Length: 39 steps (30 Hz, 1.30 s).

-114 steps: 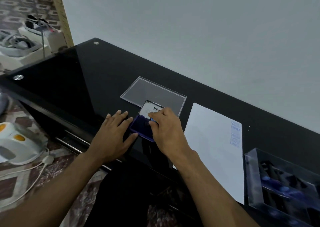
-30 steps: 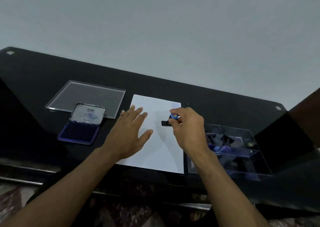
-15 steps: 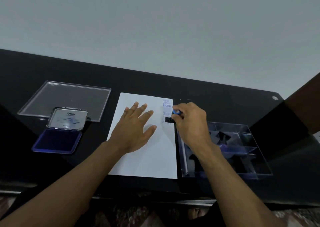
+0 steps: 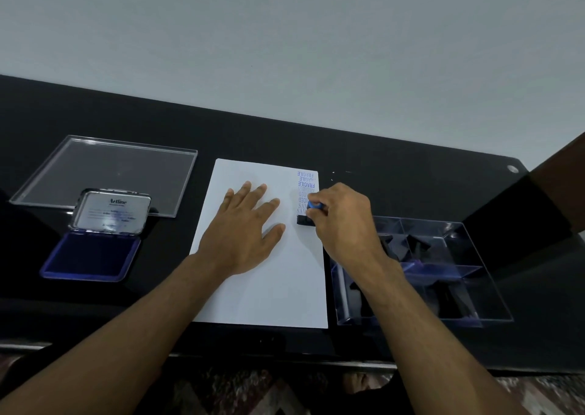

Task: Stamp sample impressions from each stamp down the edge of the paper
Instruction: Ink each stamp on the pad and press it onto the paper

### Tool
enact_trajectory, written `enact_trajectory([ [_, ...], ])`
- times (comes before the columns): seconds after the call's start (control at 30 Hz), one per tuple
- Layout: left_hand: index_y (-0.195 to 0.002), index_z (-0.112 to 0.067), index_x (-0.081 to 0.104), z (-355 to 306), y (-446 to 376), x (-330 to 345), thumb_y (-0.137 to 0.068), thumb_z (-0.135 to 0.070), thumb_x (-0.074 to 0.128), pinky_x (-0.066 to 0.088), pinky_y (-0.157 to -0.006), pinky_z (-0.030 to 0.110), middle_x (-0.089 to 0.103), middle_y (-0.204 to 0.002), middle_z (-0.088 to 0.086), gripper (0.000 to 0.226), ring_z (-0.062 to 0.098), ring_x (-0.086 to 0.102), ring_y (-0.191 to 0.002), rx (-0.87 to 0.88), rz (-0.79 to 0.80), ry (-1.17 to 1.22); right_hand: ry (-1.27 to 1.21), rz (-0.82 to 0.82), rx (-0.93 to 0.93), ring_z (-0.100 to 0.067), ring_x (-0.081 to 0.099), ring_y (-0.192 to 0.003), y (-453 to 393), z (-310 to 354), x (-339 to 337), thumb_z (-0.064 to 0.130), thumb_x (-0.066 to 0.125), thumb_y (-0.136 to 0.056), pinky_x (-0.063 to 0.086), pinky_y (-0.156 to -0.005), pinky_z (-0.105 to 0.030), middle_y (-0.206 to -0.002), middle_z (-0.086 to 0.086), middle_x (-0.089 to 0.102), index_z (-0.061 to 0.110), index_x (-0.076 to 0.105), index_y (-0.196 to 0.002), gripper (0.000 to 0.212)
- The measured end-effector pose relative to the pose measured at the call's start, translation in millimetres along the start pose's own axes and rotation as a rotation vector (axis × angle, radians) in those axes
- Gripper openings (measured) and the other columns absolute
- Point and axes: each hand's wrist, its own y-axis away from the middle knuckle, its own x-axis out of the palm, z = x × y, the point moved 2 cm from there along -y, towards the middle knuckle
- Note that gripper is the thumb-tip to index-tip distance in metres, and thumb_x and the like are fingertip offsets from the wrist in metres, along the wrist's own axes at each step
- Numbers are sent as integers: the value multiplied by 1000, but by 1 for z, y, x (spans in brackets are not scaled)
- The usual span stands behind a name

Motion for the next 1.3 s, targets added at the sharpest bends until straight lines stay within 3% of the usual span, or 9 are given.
enact_trajectory([
  [0.47, -153, -27, 41, 0, -1, 1, -91, -71, 10, 7, -126, 47, 24, -166, 3, 82, 25, 10, -155, -7, 6, -11, 3, 19, 1, -19, 65, -94, -2, 1, 3, 22, 66, -95, 52, -86, -25, -114, -7, 65, 11, 70, -118, 26],
  [0.8, -153, -28, 40, 0, -1, 0, -91, -72, 9, 7, -126, 46, 22, -166, 2, 82, 24, 9, -156, -7, 8, -20, 81, 69, -16, -19, 62, -85, -6, -1, 2, 21, 66, -94, 54, -77, -27, -105, -6, 66, 12, 73, -104, 16],
  [1.3, -154, -29, 37, 0, -1, 1, -90, -73, 7, 6, -127, 45, 20, -167, 0, 84, 22, 7, -156, -16, 11, -18, 32, 78, 43, -19, 65, -90, -7, 0, 1, 20, 71, -90, 57, -82, -31, -110, -5, 68, 16, 73, -111, 22],
])
